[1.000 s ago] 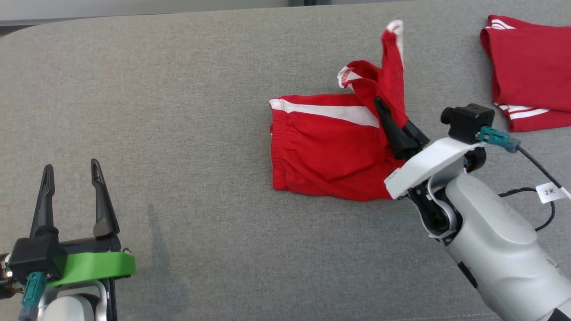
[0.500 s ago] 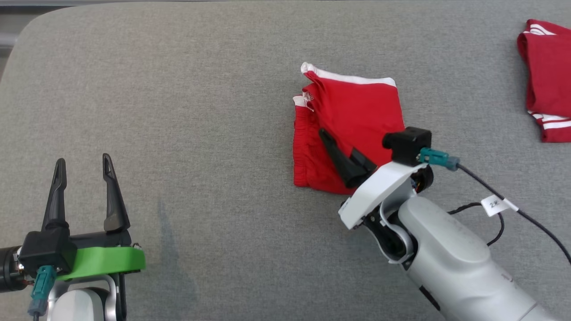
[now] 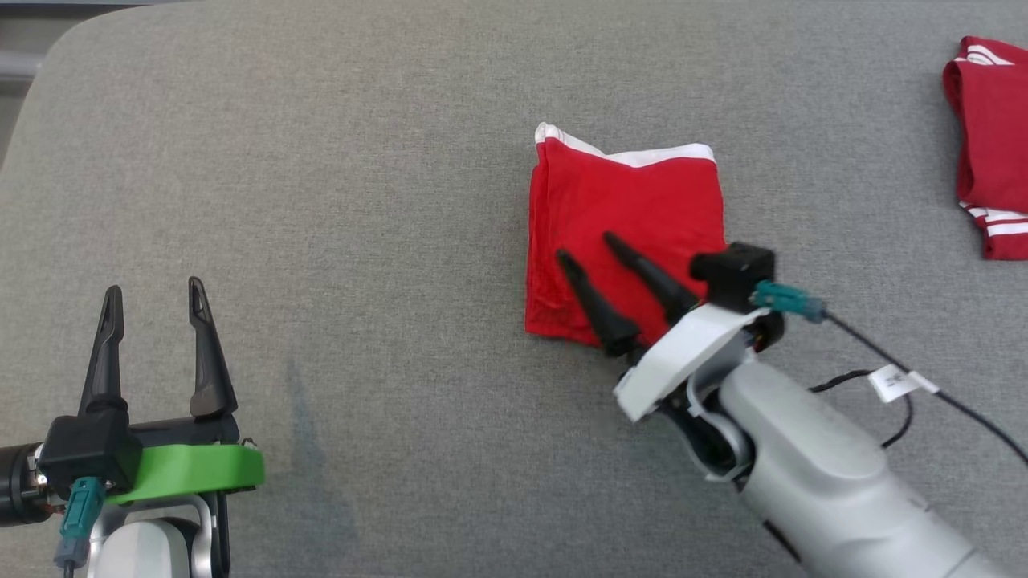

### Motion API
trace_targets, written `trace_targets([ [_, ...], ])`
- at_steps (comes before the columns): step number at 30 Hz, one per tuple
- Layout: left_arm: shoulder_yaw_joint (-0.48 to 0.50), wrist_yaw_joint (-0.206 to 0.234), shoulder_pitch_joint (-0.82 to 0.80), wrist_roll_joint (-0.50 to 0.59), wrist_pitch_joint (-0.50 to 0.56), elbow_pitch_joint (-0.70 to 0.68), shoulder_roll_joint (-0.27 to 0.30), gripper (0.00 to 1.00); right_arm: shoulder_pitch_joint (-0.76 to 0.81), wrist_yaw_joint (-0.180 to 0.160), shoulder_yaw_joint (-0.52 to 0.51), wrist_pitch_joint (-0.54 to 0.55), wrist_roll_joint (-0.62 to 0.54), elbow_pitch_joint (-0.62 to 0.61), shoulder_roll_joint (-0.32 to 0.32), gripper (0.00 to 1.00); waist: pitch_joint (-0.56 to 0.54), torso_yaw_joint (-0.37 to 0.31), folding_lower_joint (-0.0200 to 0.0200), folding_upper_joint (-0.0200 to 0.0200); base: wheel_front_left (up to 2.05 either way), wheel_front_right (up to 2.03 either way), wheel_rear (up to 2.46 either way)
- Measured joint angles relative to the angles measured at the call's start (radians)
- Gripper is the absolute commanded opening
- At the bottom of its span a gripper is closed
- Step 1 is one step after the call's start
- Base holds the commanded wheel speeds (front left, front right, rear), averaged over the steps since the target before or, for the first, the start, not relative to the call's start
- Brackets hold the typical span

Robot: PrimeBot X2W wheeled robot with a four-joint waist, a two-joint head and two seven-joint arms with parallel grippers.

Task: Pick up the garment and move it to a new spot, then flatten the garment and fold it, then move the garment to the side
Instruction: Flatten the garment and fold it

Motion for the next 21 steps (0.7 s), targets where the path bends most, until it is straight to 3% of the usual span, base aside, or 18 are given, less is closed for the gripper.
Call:
trace_targets([
  [9,0.010,-0.004,0.007,0.010,0.000,-0.003,0.000,1.00,0.066,0.000,-0.285,-0.005,-0.175,-0.137,-0.067,1.00,-0.016,-0.022,0.0000,0.0000,0.00,0.00,0.00],
  [21,0.037,-0.010,0.029,0.041,0.000,0.014,0.000,1.00,0.285,0.000,-0.532,-0.005,-0.473,-0.315,-0.025,1.00,-0.053,-0.078,0.0000,0.0000,0.00,0.00,0.00],
])
